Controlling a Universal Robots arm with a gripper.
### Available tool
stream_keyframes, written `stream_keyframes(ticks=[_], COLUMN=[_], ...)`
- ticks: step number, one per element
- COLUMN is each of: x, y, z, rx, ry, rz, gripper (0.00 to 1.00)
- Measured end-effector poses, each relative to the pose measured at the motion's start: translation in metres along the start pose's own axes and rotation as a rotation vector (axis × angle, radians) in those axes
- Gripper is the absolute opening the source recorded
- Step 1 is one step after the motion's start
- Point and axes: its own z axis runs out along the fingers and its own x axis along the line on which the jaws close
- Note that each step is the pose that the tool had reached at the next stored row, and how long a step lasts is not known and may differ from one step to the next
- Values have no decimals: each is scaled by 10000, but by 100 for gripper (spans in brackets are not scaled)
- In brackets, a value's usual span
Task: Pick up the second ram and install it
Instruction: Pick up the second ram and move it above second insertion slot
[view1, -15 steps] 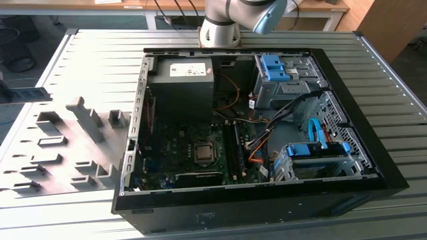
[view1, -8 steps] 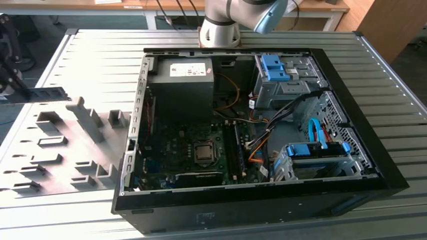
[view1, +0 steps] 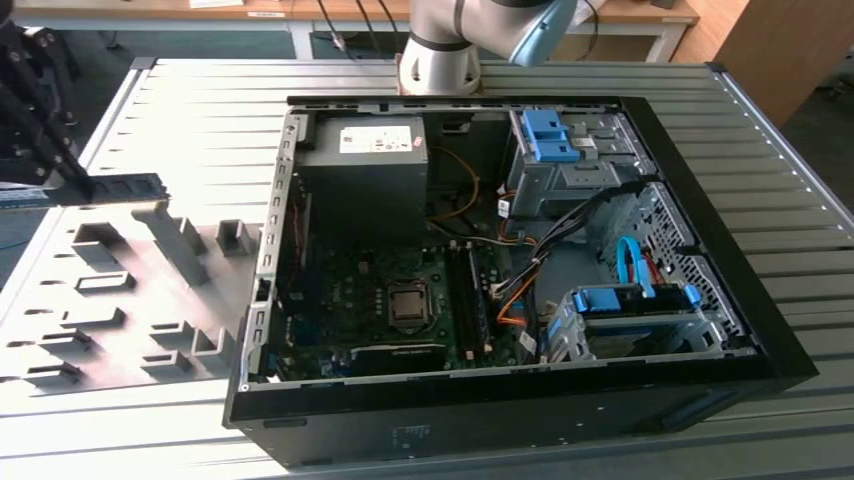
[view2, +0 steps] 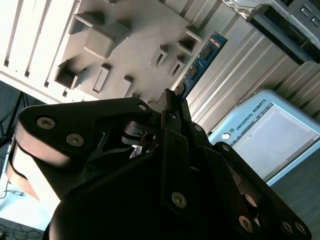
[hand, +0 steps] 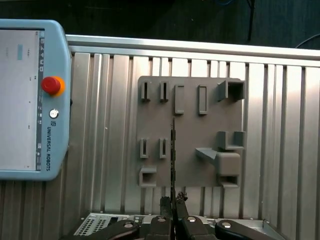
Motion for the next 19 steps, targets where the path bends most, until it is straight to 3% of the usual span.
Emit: stream_keyframes(ticks=[19], x=[9], y=[-486], z=[-9], rx=[-1], ry=[0], rz=[0], gripper=[14])
